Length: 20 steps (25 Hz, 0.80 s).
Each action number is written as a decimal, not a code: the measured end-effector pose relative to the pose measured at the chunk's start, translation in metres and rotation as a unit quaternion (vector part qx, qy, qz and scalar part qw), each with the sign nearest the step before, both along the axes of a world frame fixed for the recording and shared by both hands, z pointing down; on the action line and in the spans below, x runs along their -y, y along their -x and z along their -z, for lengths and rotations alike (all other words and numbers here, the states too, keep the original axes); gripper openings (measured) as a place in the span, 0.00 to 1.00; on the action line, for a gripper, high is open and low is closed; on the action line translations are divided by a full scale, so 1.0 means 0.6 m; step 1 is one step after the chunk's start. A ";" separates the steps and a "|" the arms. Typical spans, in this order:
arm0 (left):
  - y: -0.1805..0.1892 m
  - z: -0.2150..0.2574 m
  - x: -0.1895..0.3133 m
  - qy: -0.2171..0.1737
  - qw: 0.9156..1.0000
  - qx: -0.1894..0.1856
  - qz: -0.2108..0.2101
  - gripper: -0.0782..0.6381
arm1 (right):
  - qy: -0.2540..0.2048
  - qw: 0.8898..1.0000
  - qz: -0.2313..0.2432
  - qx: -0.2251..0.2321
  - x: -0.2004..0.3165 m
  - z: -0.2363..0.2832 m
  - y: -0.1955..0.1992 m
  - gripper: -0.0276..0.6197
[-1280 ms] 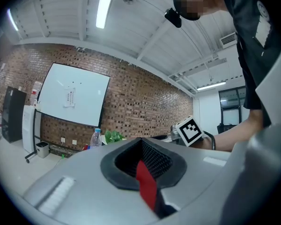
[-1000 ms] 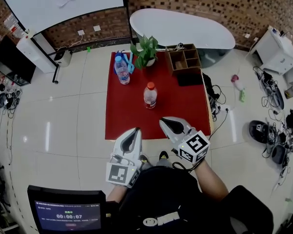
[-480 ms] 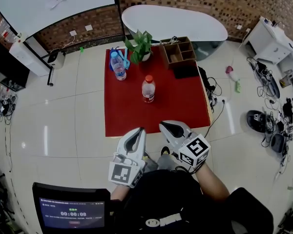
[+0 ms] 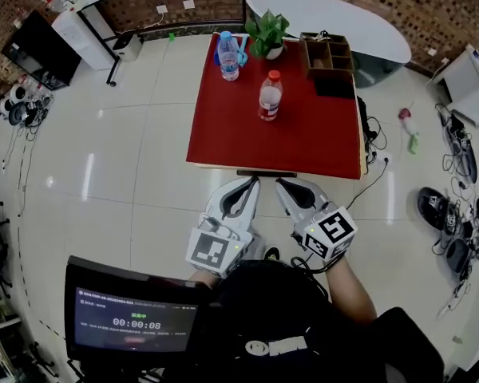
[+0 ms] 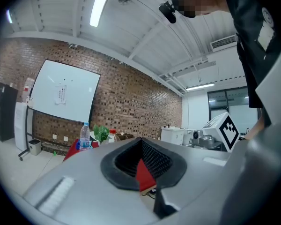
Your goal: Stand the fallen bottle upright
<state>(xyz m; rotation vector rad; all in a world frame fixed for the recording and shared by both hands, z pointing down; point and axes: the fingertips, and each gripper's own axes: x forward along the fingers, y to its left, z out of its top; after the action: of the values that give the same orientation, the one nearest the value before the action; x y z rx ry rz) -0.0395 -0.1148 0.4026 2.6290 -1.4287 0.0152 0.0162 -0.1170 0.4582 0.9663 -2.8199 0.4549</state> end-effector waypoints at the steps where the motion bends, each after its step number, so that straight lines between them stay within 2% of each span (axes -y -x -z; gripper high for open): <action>1: -0.010 0.000 -0.020 0.002 1.000 0.003 0.003 0.12 | -0.002 1.000 0.004 0.001 -0.022 0.002 -0.006 0.05; 5: -0.060 -0.002 -0.116 -0.002 1.000 0.018 -0.002 0.12 | -0.003 1.000 0.008 0.017 -0.104 0.004 -0.042 0.05; 9: -0.080 -0.002 -0.178 -0.002 1.000 0.022 0.012 0.12 | -0.005 1.000 0.015 0.018 -0.172 0.008 -0.061 0.05; 16: -0.095 0.003 -0.215 -0.002 1.000 0.016 0.000 0.12 | 0.002 0.999 0.008 0.032 -0.225 0.015 -0.056 0.05; 20: -0.075 0.013 -0.220 0.000 1.000 0.012 -0.018 0.12 | -0.002 1.000 -0.001 0.024 -0.230 0.026 -0.026 0.05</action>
<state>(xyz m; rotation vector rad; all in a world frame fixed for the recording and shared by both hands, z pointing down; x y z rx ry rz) 0.0058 0.0169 0.3945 2.6635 -1.3885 0.0512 0.0321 0.0211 0.4426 0.9718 -2.8650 0.4787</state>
